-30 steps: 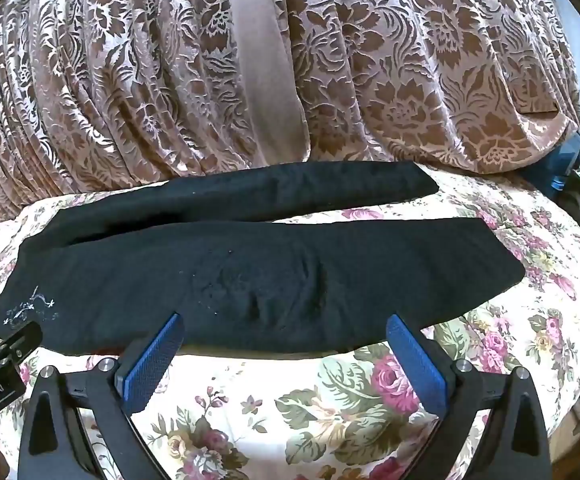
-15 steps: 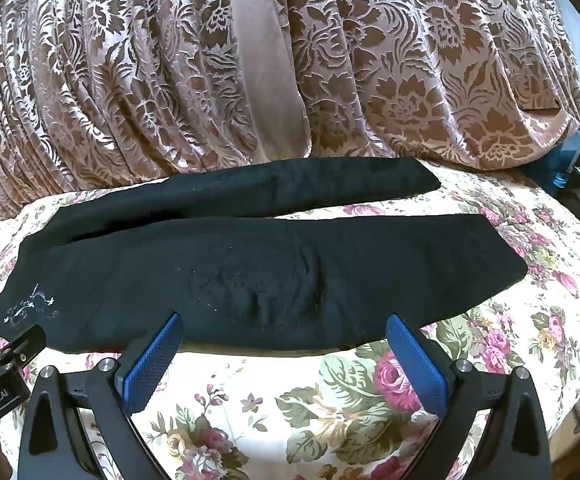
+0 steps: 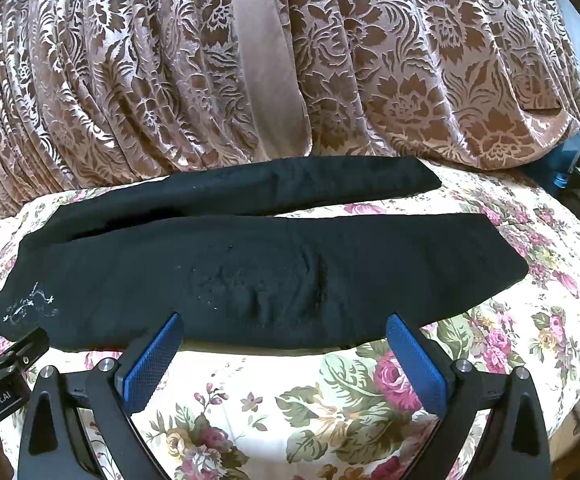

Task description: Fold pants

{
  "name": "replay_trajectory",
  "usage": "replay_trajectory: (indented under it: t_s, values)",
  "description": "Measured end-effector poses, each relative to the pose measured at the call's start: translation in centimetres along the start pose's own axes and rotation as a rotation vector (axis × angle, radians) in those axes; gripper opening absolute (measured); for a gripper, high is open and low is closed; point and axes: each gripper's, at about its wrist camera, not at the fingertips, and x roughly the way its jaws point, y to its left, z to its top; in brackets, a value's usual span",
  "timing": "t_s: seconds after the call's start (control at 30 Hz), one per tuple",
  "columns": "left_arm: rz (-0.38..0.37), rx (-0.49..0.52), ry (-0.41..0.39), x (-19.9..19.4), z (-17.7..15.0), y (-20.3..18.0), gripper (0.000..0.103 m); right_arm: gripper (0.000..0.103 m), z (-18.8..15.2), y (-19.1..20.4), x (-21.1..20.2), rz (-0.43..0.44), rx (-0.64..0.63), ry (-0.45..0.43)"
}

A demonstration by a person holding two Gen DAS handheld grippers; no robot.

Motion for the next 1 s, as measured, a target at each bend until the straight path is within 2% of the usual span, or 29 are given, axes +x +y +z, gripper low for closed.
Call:
replay_trajectory:
  t_s: [0.53,0.67,0.7,0.77,0.87,1.0]
  values:
    - [-0.008,-0.002,0.020,0.4,-0.1,0.2,0.094,0.103,0.0,-0.2,-0.1,0.001,0.004,-0.005]
    - [-0.045,0.000,0.053,1.1,-0.1,0.6,0.094,0.103,0.5,-0.6,-0.3,0.028,0.009,-0.050]
    - [-0.071,-0.002,0.079,1.5,-0.1,0.8,0.094,0.103,0.6,-0.8,-0.5,0.064,0.006,-0.088]
    - [-0.119,-0.015,0.118,2.2,-0.3,1.3,0.094,0.103,0.7,-1.2,-0.4,0.111,0.004,-0.107]
    - [-0.183,-0.077,0.137,2.9,-1.2,2.6,0.094,0.103,1.0,-2.0,0.4,0.092,0.014,-0.064]
    - [-0.168,-0.129,0.126,3.1,-1.6,4.4,0.094,0.103,0.6,-4.9,1.9,0.083,0.098,0.009]
